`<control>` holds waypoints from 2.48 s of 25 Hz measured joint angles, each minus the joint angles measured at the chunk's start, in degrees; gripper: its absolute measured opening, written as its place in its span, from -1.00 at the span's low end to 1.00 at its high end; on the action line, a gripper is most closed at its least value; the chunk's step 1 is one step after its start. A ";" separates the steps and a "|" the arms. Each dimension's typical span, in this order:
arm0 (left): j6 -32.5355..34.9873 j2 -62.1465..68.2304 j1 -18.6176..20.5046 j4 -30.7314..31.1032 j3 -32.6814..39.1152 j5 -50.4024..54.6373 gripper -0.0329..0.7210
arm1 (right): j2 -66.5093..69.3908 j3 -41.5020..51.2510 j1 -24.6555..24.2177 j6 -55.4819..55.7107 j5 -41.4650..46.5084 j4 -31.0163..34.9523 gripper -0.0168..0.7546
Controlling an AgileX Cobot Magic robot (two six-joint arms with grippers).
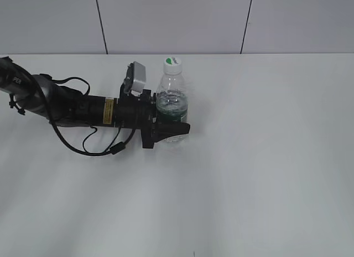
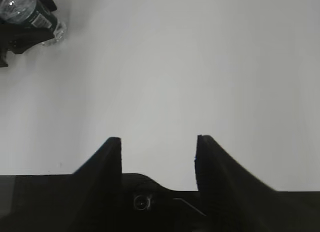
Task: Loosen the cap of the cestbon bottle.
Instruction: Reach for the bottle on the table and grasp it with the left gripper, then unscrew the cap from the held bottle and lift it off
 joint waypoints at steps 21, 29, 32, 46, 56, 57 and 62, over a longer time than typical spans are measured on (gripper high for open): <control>1.69 0.00 -0.04 0.00 0.00 0.05 0.18 | 54.98 -46.94 5.73 1.77 9.47 10.93 0.08; 1.69 0.00 -0.04 0.00 0.00 0.05 0.18 | 70.86 -63.18 11.45 4.07 9.53 10.99 0.08; 1.69 0.00 -0.04 -0.06 0.00 0.05 0.18 | 75.34 -66.96 13.35 5.68 9.59 11.03 0.08; 2.81 0.00 -0.12 -1.31 0.00 0.05 0.18 | 84.15 -74.31 16.95 12.00 9.87 11.58 0.08; 3.21 0.00 -0.14 0.01 0.00 1.34 0.18 | 85.04 -74.31 18.11 12.13 9.90 11.72 0.08; 3.21 0.00 -0.14 0.01 0.00 1.34 0.18 | 85.04 -74.31 18.36 12.13 9.90 11.66 0.08; 3.21 0.00 -0.14 0.01 0.00 1.34 0.18 | 85.04 -74.31 18.96 12.19 9.90 11.46 0.08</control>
